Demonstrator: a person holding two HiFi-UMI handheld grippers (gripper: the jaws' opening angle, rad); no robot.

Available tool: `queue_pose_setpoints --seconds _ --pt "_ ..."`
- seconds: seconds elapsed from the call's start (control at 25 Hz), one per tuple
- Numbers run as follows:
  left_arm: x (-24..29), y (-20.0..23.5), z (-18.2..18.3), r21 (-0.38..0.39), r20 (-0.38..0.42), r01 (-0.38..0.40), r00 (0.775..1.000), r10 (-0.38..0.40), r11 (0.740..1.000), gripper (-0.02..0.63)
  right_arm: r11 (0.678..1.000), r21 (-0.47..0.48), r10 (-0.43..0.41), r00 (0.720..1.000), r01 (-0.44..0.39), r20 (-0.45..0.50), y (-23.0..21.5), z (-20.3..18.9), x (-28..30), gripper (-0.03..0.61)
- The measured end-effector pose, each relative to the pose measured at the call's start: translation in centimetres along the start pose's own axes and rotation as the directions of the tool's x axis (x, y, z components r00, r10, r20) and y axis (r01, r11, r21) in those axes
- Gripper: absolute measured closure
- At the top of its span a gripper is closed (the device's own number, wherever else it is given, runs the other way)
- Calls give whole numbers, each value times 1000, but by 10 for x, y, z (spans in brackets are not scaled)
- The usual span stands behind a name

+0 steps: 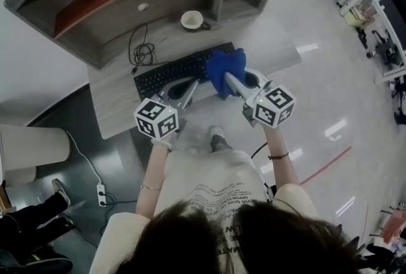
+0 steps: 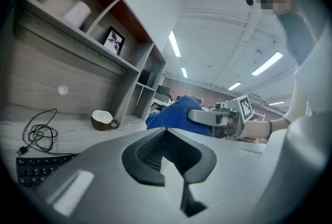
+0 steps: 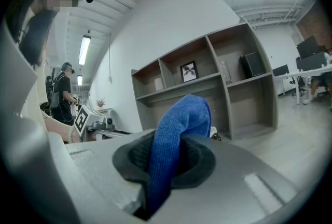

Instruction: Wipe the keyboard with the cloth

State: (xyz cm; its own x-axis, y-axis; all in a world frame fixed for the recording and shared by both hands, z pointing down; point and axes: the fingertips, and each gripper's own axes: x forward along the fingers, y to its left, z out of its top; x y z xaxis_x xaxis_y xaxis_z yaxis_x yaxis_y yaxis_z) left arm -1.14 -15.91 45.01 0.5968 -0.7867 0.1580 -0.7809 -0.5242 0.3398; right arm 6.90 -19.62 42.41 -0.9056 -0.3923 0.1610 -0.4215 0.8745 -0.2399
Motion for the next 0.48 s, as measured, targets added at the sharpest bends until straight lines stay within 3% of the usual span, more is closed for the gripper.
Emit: queue_pose_setpoints --seconds 0.48 --pt "50 20 -4 -47 -4 -96 995 96 994 617 997 11 81 996 -80 -45 -65 1 10 526"
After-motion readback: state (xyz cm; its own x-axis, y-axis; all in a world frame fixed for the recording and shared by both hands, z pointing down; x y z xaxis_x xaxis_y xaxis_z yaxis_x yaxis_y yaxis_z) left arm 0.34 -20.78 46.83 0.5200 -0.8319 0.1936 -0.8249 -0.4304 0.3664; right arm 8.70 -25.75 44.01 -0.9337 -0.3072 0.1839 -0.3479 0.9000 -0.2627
